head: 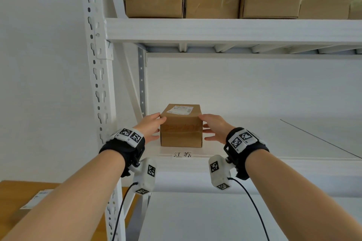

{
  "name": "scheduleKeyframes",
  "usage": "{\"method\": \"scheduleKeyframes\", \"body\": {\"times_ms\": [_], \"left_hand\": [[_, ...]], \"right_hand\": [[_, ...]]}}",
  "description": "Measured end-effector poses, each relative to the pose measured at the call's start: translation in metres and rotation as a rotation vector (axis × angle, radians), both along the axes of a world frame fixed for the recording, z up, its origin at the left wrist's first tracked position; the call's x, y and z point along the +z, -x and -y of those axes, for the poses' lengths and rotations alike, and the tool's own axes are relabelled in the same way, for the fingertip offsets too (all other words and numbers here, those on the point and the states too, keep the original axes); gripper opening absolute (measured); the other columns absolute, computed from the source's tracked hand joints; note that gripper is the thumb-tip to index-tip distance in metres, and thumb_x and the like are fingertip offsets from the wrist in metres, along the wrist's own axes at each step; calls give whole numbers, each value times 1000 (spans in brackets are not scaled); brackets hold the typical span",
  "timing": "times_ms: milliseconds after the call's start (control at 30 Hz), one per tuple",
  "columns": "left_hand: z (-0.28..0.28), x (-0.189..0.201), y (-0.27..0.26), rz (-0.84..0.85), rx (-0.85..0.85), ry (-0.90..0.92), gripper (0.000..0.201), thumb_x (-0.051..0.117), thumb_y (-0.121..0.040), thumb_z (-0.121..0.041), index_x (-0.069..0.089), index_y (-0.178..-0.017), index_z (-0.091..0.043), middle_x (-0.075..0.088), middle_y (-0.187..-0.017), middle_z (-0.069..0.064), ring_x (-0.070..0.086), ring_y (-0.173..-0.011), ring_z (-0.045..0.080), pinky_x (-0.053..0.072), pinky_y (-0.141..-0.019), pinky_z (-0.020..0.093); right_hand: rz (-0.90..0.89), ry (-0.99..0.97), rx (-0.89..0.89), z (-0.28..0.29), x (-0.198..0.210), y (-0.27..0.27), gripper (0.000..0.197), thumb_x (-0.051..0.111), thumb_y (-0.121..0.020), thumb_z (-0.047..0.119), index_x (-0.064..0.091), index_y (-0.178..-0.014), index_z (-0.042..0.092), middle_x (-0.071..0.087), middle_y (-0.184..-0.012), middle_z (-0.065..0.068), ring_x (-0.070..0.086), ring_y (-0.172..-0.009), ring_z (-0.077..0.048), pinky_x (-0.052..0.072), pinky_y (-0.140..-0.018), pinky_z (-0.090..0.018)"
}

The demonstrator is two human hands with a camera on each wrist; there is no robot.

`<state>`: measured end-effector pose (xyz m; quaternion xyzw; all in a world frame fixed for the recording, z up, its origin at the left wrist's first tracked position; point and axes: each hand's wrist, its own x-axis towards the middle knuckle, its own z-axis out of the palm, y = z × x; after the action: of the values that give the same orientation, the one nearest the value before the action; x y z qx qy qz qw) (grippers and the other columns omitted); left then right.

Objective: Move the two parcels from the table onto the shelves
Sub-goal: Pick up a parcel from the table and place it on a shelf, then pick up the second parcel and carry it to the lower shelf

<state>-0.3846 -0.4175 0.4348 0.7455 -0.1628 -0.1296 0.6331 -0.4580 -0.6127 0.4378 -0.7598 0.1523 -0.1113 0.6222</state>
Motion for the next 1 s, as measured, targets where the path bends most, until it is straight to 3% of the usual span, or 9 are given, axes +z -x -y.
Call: {"method": "scheduleKeyframes", "body": {"times_ms": [133,267,367,500,600,800,1000], "left_hand": [[-1,-2,7,121,77,-88,58,51,-95,-26,29,-148,-19,30,-155,6,36,-138,28,38,-107,43],[-2,-3,14,309,135,-240,56,48,-97,-22,29,-148,-13,30,-155,10,35,-139,28,38,-108,40],[-6,-5,21,481,181,-372,53,48,-97,-20,33,-146,-8,39,-151,13,39,-138,27,35,-111,36],[-22,-14,37,625,209,-550,46,48,-96,-20,43,-140,-8,48,-144,14,47,-131,29,36,-107,35],[-37,-28,50,669,173,-640,44,48,-95,-22,46,-138,-11,50,-142,13,49,-128,30,39,-107,37],[-75,-57,77,711,107,-731,42,45,-96,-21,47,-137,-12,51,-141,12,53,-125,29,40,-104,34],[-138,-92,108,745,68,-777,37,41,-97,-18,54,-131,-12,53,-138,11,55,-122,31,44,-102,39]], "right_hand": [[8,130,-23,4,-1,3,59,49,-95,37,32,-147,15,42,-146,-9,44,-131,-29,43,-102,-45],[57,201,-32,9,1,7,58,48,-96,37,32,-147,14,39,-149,-9,42,-133,-29,43,-102,-43],[120,309,-69,11,2,15,56,49,-96,35,36,-145,13,43,-146,-10,45,-131,-29,45,-101,-39],[127,475,-93,1,-4,41,54,50,-95,34,42,-142,10,54,-130,-13,48,-130,-30,40,-109,-43],[97,617,-68,-17,-14,64,51,49,-96,31,40,-142,10,50,-141,-15,47,-131,-28,38,-106,-36],[50,858,-19,-68,-45,100,44,46,-97,27,47,-138,10,53,-140,-14,49,-128,-31,40,-104,-38],[-117,1020,34,-135,-86,123,50,42,-99,30,34,-146,14,46,-146,-11,43,-134,-28,35,-107,-38]]}}
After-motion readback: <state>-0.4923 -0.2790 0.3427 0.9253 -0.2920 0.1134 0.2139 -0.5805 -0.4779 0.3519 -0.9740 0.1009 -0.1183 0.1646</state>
